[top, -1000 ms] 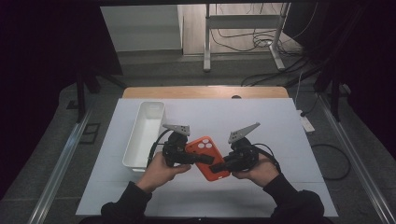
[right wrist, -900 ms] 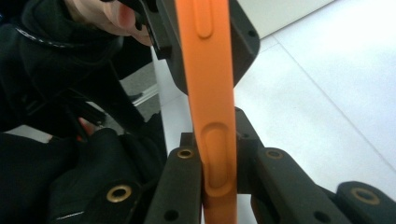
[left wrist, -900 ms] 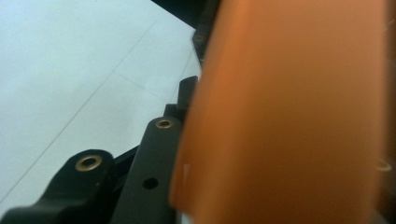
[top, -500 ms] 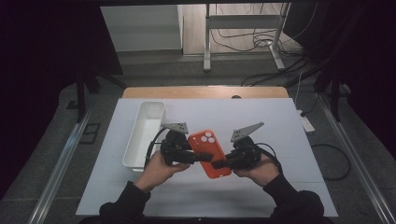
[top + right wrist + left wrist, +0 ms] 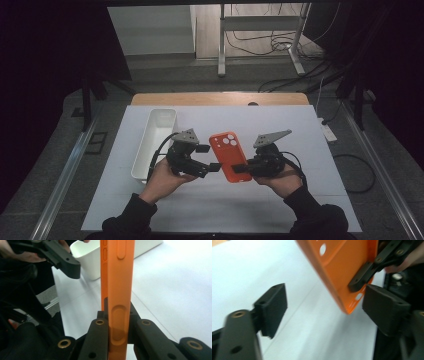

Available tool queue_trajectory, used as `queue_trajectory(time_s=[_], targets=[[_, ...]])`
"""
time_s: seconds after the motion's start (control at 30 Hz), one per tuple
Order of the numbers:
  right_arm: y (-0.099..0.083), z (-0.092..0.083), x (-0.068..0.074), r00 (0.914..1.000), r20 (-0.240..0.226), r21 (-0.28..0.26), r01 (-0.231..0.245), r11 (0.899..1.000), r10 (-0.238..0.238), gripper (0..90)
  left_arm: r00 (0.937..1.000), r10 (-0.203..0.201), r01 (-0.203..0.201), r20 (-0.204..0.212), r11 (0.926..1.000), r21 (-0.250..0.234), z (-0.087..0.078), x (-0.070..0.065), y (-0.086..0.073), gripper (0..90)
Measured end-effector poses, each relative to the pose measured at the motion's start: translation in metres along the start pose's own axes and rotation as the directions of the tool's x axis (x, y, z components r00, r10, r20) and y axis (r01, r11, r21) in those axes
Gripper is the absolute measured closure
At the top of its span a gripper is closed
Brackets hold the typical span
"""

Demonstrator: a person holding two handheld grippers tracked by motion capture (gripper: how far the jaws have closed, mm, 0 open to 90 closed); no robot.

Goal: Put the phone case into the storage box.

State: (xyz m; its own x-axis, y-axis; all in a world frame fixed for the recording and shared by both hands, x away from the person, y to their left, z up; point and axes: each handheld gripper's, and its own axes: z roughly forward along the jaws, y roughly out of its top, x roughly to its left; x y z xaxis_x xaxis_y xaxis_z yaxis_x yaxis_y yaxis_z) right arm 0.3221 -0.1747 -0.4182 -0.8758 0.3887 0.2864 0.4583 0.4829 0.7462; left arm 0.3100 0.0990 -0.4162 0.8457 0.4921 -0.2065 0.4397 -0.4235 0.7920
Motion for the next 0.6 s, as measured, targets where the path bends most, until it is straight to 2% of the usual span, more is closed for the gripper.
queue_trajectory(time_s=[0.1, 0.13, 0.3, 0.5, 0.6], targets=[[-0.0007, -0.0008, -0.0012, 0.9996, 0.029, -0.002, 0.001, 1.000, -0.001, 84.2, 0.9999, -0.011, 0.011, -0.014, 0.9999, 0.000, -0.0004, 0.0024, -0.0017, 9.6], [-0.0010, -0.0009, -0.0014, 0.9993, 0.037, -0.003, -0.003, 1.000, 0.003, 84.2, 0.9993, -0.026, 0.026, -0.026, 0.9997, 0.003, -0.0007, 0.0040, -0.0028, 8.2], [-0.0025, -0.0007, -0.0026, 0.9977, 0.066, -0.004, -0.011, 1.000, 0.011, 84.2, 0.9978, -0.027, 0.029, -0.061, 0.9994, 0.020, -0.0009, 0.0061, -0.0053, 2.4], [-0.0033, 0.0019, -0.0005, 0.9963, 0.086, -0.005, -0.002, 1.000, 0.002, 84.2, 0.9893, -0.046, 0.052, -0.139, 0.9978, 0.041, -0.0008, 0.0072, -0.0065, 0.0], [-0.0037, 0.0039, 0.0008, 0.9959, 0.090, -0.001, 0.003, 1.000, -0.003, 84.2, 0.9867, -0.050, 0.058, -0.155, 0.9972, 0.047, -0.0011, 0.0074, -0.0064, 0.0]])
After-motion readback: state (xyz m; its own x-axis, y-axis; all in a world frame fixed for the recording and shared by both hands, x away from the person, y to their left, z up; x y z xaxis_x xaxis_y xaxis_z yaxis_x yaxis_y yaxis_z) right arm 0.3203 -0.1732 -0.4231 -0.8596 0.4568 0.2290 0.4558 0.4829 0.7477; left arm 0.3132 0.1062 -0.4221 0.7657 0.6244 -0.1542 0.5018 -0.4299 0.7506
